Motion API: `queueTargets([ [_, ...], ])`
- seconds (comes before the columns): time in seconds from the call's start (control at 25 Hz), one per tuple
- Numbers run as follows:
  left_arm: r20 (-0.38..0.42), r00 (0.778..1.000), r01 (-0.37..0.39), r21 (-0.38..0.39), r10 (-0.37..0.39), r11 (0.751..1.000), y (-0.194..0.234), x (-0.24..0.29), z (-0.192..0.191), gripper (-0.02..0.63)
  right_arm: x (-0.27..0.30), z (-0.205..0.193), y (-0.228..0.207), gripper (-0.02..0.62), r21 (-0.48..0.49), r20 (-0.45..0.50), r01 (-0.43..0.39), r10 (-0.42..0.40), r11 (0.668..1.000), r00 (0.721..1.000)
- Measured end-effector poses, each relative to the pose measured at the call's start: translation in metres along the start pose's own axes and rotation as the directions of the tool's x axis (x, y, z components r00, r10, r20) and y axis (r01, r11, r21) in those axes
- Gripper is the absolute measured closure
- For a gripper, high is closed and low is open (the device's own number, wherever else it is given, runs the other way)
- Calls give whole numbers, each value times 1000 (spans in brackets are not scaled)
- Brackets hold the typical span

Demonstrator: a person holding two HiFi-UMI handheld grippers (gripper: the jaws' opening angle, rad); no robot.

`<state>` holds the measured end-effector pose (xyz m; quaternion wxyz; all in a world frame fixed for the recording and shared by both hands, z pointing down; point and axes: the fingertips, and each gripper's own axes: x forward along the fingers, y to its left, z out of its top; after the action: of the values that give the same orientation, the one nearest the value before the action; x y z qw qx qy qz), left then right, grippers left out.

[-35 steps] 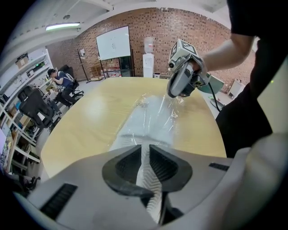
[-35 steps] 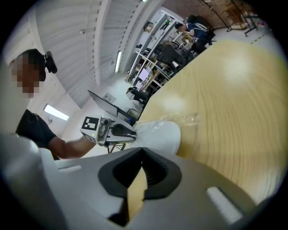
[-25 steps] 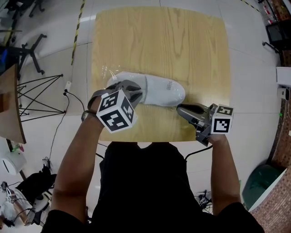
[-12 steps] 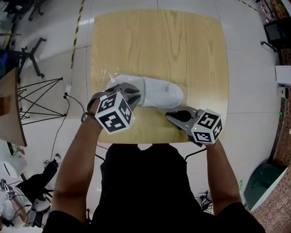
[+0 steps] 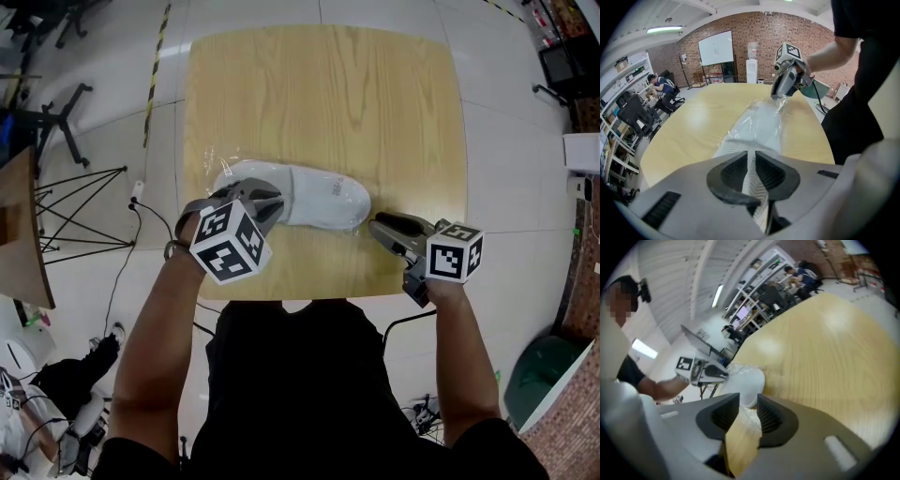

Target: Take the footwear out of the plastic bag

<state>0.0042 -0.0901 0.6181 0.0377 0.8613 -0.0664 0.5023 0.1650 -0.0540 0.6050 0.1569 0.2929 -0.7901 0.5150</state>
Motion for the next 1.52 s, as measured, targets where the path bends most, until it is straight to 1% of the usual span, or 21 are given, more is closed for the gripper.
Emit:
queueTargets([
  [0.04,1,1000,-3,2,3,1000,0,-1,0,546,5,3,-3,472,75,17,15,-16,997,1000],
  [0.12,1,1000,-5,5,5,1000,-2,-2,1,548,12,5,-5,466,169,24,30,-34,985,999],
  [0.16,-1,1000,-5,8,5,1000,-2,-1,2,548,15,5,-7,456,198,24,39,-45,979,999],
  [0.24,-3,1000,-5,16,5,1000,-2,-1,2,548,19,2,-13,454,251,24,67,-75,966,997],
  [0.36,-6,1000,-15,23,16,1000,-1,0,1,549,25,1,-18,486,295,35,95,-110,951,993],
  [0.4,-7,1000,-20,24,20,1000,-2,0,1,549,25,1,-18,497,290,39,100,-116,952,992],
  [0.44,-10,1000,-25,24,25,999,-2,1,1,550,25,2,-17,525,277,43,103,-120,955,992],
  [0.56,-16,999,-40,19,40,999,-2,1,2,552,21,5,-14,538,238,60,85,-102,967,993],
  [0.64,-11,999,-48,13,48,999,-3,0,1,560,15,7,-12,549,233,80,65,-86,970,993],
  [0.76,-6,999,-50,-1,50,999,-5,-2,-2,569,5,2,-16,552,231,80,85,-106,969,991],
  [0.96,-27,998,-54,-4,54,999,-8,-3,-8,569,-2,-7,-18,552,239,52,110,-126,965,991],
  [1.08,-40,997,-69,2,69,998,-10,-3,-10,570,-5,-11,-17,552,216,33,144,-155,966,987],
  [1.2,-48,995,-88,1,88,996,-13,-8,-16,571,-6,-15,-11,552,198,25,170,-179,965,984],
  [1.32,-53,993,-108,-25,106,994,-15,-16,-26,571,-5,-19,-3,552,183,14,187,-193,965,981],
  [1.4,-58,992,-118,-43,115,992,-17,-21,-32,572,-3,-20,1,552,171,6,195,-199,966,980],
  [1.52,-72,990,-128,-45,125,991,-21,-27,-45,572,2,-20,9,554,159,4,193,-197,968,980],
])
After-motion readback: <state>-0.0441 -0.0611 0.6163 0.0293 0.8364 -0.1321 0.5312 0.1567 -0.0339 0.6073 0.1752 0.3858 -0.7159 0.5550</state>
